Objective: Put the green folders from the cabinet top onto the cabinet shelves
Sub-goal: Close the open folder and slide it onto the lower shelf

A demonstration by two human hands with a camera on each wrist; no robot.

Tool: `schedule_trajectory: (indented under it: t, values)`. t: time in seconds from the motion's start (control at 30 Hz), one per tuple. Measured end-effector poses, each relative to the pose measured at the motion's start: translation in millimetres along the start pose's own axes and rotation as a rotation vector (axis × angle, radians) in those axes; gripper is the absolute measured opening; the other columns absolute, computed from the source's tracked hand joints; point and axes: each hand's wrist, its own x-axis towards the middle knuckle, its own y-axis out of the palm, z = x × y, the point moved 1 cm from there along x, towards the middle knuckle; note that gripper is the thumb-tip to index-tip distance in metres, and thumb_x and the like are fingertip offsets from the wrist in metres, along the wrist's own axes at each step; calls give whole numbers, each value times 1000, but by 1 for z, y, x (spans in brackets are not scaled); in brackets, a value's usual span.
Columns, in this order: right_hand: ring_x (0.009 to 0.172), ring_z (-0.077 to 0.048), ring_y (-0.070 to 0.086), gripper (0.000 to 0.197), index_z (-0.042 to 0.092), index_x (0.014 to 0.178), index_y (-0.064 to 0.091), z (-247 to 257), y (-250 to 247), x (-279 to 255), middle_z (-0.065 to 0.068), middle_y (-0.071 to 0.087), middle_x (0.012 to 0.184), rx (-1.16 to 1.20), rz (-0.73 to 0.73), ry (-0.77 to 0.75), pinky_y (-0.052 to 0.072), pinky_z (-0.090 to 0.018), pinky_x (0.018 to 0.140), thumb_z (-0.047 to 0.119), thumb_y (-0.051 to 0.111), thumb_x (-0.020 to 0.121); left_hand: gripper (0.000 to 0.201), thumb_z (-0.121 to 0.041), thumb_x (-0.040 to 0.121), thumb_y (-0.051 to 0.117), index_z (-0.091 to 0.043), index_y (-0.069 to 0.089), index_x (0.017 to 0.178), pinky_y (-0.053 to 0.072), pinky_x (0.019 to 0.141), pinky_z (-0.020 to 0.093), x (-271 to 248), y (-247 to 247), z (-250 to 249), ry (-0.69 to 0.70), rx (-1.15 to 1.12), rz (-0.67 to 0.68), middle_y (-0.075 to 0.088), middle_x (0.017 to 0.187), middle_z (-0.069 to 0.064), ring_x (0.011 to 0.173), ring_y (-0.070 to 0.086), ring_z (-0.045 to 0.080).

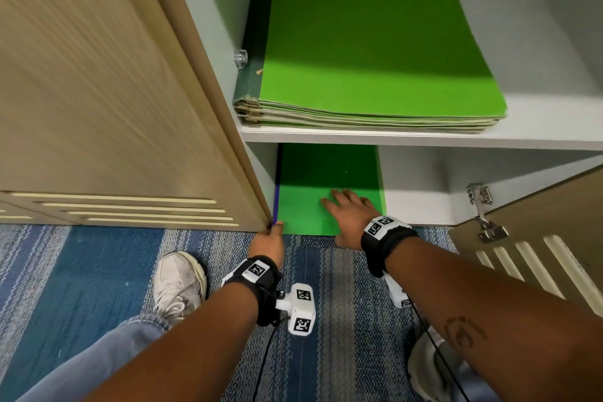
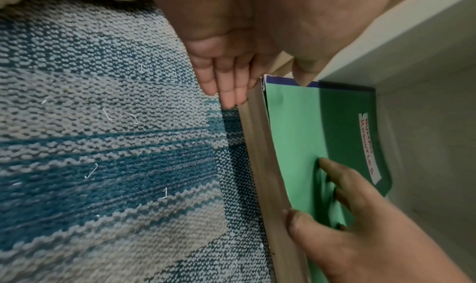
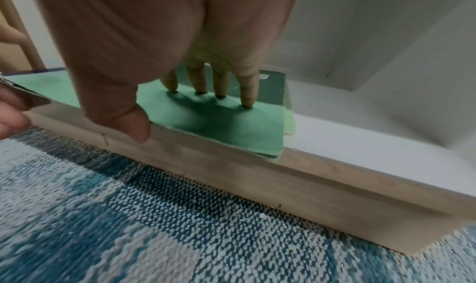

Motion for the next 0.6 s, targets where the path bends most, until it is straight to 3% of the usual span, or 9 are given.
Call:
schedule_trajectory:
  t: [0.17, 0.33, 0.43, 0.53, 0.6]
  values:
    - [139, -35, 27, 94, 28, 149, 20, -5, -9, 13, -9, 24, 154, -19, 9, 24, 28, -55, 111, 40, 72, 72, 54, -49, 91, 51, 1, 67, 103, 49, 92, 41, -1, 5, -6, -26, -5, 36, 67, 109, 24, 102, 63, 38]
    - [142, -36, 24, 93, 33, 149, 19, -11, -21, 22, -6, 20, 159, -15, 30, 34, 31, -55, 110, 42, 71, 72, 62, -57, 90, 49, 1, 67, 104, 49, 91, 41, -2, 10, -7, -14, 69, 30, 68, 109, 22, 100, 64, 37]
    - [142, -36, 24, 92, 34, 148, 21, -13, -24, 23, -5, 21, 158, -19, 32, 31, 32, -55, 110, 41, 72, 72, 54, -55, 92, 48, -5, 65, 104, 50, 93, 41, -6, 11, -8, 9, 82, 55, 68, 109, 19, 102, 64, 35]
    - [142, -35, 24, 94, 31, 150, 19, -12, -24, 16, -5, 20, 159, -9, 33, 40, 29, -54, 110, 45, 71, 72, 48, -47, 95, 48, -8, 60, 119, 43, 98, 35, -12, 11, -11, 60, 113, 89, 64, 119, 15, 111, 59, 32]
    - [139, -33, 29, 95, 26, 150, 20, -7, -28, 4, -6, 26, 155, 24, -3, 45, 29, -52, 109, 52, 68, 73, 42, -44, 94, 51, -11, 61, 117, 43, 99, 35, -20, 10, -15, 120, 127, 90, 65, 118, 12, 109, 59, 30]
